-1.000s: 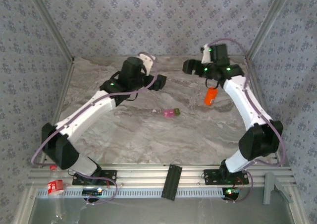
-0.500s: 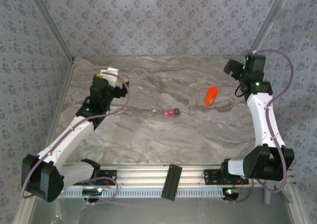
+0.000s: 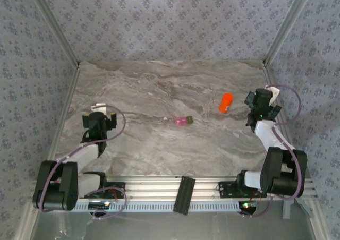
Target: Sort the pills into containers
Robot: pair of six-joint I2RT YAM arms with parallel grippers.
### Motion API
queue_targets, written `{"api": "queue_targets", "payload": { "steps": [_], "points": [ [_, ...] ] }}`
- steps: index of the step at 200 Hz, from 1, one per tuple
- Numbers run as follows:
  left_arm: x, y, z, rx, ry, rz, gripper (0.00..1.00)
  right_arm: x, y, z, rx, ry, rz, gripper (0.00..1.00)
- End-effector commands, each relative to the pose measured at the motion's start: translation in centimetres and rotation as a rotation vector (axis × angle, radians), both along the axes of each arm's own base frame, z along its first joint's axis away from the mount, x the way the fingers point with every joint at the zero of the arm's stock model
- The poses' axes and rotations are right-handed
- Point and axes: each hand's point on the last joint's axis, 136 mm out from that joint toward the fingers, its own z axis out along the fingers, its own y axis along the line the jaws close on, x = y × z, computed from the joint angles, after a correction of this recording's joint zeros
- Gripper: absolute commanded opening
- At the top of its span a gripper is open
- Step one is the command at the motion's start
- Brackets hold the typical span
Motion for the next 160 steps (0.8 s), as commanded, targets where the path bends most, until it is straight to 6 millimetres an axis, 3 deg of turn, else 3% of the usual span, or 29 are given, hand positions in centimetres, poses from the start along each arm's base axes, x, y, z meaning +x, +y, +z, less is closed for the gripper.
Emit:
{"api": "queue_targets", "payload": {
  "steps": [1, 20, 44, 73, 87, 118, 160],
  "points": [
    [2.1, -0.3, 2.7, -0.041, -0.157, -0.008, 1.00, 0.5, 0.2, -0.3, -0.065, -0.074, 0.012, 1.00],
    [2.9, -0.6, 2.7, -0.061, -0.174, -0.032, 1.00, 0.8, 1.4, -1.4, -0.050, -0.038, 0.069, 1.00],
    [4.1, -1.1, 2.5, -0.083, -0.158, -0.066, 1.00, 2.1, 3.0, -1.3, -0.100, -0.014, 0.144, 1.00],
    [4.8, -1.9, 1.7, -0.112, -0.169, -0.100, 1.00, 1.2, 4.1, -2.6, -0.102, 0.052, 0.141, 1.00],
    [5.0, -2.2, 1.2, -0.113, -0.163, -0.118, 1.00, 0.8, 4.4, -2.1, -0.119, -0.062, 0.133, 1.00],
    [5.3, -2.0, 0.2, -0.128, -0.166, -0.120, 1.00, -0.1, 6.7, -3.9, -0.155, -0.203, 0.275, 1.00],
    [6.3, -1.5, -0.7, -0.167, -0.106, -0.117, 1.00, 1.1, 9.8, -5.8, -0.182, -0.187, 0.463, 1.00]
  ]
}}
